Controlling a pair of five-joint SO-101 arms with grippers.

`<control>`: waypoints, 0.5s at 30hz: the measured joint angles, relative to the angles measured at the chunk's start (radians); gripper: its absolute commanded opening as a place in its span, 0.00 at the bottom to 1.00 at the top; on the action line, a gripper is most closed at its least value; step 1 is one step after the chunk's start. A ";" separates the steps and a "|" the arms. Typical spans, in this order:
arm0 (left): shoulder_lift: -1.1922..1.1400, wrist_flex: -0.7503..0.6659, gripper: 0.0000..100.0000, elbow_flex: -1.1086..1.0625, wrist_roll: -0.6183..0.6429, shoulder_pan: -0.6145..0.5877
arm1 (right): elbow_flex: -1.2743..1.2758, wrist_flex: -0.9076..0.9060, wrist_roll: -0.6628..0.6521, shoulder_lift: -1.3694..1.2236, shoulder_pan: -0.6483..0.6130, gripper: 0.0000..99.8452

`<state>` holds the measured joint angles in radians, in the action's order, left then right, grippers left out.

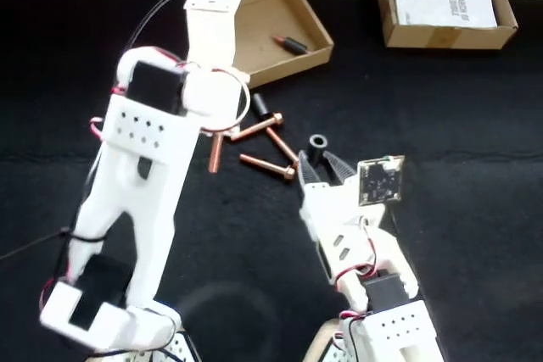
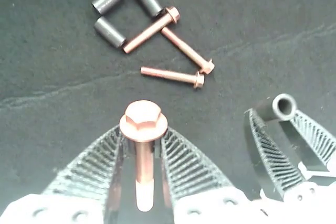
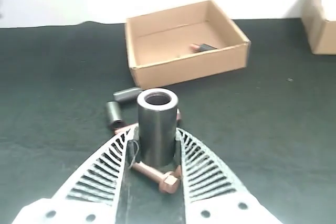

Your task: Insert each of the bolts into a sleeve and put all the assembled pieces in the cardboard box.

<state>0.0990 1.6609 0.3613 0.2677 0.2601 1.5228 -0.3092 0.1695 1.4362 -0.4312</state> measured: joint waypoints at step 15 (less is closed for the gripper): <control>0.342 -0.818 0.01 -0.695 0.000 0.103 | 0.000 0.000 0.000 0.000 -0.057 0.01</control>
<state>0.4411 0.8431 -0.3337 0.2677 0.3629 1.5228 -0.3092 0.1695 1.4362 -0.4879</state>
